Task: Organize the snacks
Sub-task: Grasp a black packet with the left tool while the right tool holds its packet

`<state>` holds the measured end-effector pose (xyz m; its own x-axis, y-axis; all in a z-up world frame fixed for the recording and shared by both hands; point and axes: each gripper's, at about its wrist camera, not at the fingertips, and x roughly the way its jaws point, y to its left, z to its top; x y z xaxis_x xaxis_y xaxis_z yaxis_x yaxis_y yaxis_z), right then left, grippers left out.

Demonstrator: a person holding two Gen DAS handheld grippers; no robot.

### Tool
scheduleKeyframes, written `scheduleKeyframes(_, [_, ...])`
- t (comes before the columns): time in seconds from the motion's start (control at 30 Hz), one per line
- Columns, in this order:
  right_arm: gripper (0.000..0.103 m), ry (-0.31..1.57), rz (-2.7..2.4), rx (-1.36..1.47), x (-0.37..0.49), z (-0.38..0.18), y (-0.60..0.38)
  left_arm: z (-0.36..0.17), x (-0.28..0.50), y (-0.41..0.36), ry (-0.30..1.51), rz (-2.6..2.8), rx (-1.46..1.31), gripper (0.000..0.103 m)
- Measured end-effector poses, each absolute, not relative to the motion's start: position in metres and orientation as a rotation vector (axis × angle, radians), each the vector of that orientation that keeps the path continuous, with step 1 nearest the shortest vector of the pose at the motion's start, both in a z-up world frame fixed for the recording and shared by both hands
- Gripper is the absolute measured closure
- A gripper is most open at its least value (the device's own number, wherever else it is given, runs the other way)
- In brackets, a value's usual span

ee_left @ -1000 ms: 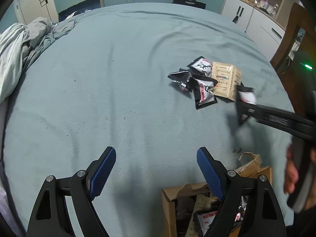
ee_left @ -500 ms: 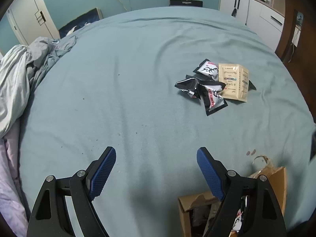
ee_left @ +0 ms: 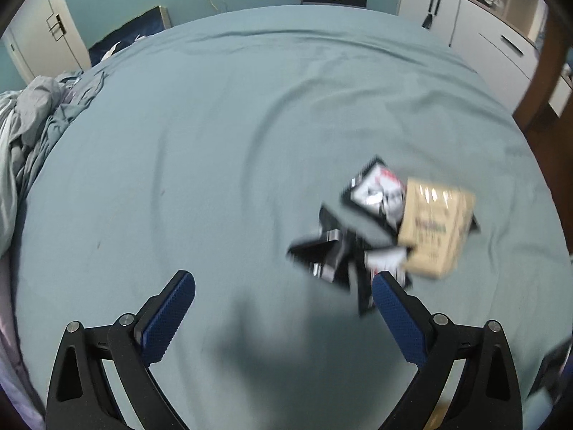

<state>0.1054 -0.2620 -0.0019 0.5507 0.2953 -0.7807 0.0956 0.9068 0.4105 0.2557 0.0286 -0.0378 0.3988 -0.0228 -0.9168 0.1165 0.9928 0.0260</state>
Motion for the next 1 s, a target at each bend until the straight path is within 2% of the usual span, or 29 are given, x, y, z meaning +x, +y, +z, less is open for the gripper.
scheduleKeyframes(0.27, [0.051,1.022,0.161,0.472,0.124,-0.014,-0.27,-0.086,0.298,0.024,1.325,-0.043,0.013,0.004])
scheduleKeyframes(0.37, [0.051,1.022,0.159,0.458,0.125,-0.015,-0.269,-0.106,0.304,0.034,1.41,-0.016,-0.058,0.017])
scheduleKeyframes(0.4, [0.051,1.022,0.157,0.454,0.125,-0.015,-0.269,-0.104,0.302,0.035,1.384,-0.013,-0.062,0.021])
scheduleKeyframes(0.43, [0.051,1.021,0.154,0.454,0.126,-0.015,-0.268,-0.102,0.301,0.035,1.373,-0.002,-0.054,0.026])
scheduleKeyframes(0.5, [0.051,1.02,0.152,0.459,0.123,-0.014,-0.269,-0.096,0.298,0.038,1.353,0.017,-0.048,0.053])
scheduleKeyframes(0.53, [0.051,1.021,0.15,0.461,0.123,-0.013,-0.268,-0.094,0.297,0.041,1.35,0.017,-0.062,0.062])
scheduleKeyframes(0.6, [0.051,1.02,0.148,0.463,0.121,-0.012,-0.267,-0.091,0.295,0.052,1.355,0.023,-0.11,0.095])
scheduleKeyframes(0.63, [0.051,1.018,0.149,0.457,0.12,-0.011,-0.265,-0.09,0.293,0.059,1.364,0.018,-0.149,0.098])
scheduleKeyframes(0.77, [0.051,1.013,0.14,0.432,0.118,-0.008,-0.262,-0.089,0.283,0.078,1.399,0.022,-0.251,0.098])
scheduleKeyframes(0.83, [0.051,1.013,0.144,0.44,0.116,-0.007,-0.261,-0.087,0.28,0.085,1.403,0.012,-0.288,0.092])
scheduleKeyframes(0.87, [0.051,1.012,0.147,0.444,0.116,-0.006,-0.26,-0.085,0.279,0.086,1.404,0.008,-0.3,0.072])
scheduleKeyframes(0.9, [0.051,1.012,0.152,0.447,0.114,-0.005,-0.26,-0.082,0.279,0.088,1.396,0.009,-0.307,0.038])
scheduleKeyframes(0.93, [0.051,1.011,0.155,0.447,0.114,-0.005,-0.26,-0.078,0.278,0.09,1.377,0.013,-0.309,0.024])
scheduleKeyframes(0.97, [0.051,1.009,0.157,0.443,0.113,-0.004,-0.259,-0.071,0.276,0.091,1.332,0.021,-0.31,0.016])
scheduleKeyframes(1.0, [0.051,1.008,0.158,0.437,0.113,-0.004,-0.258,-0.067,0.275,0.092,1.298,0.031,-0.307,0.016])
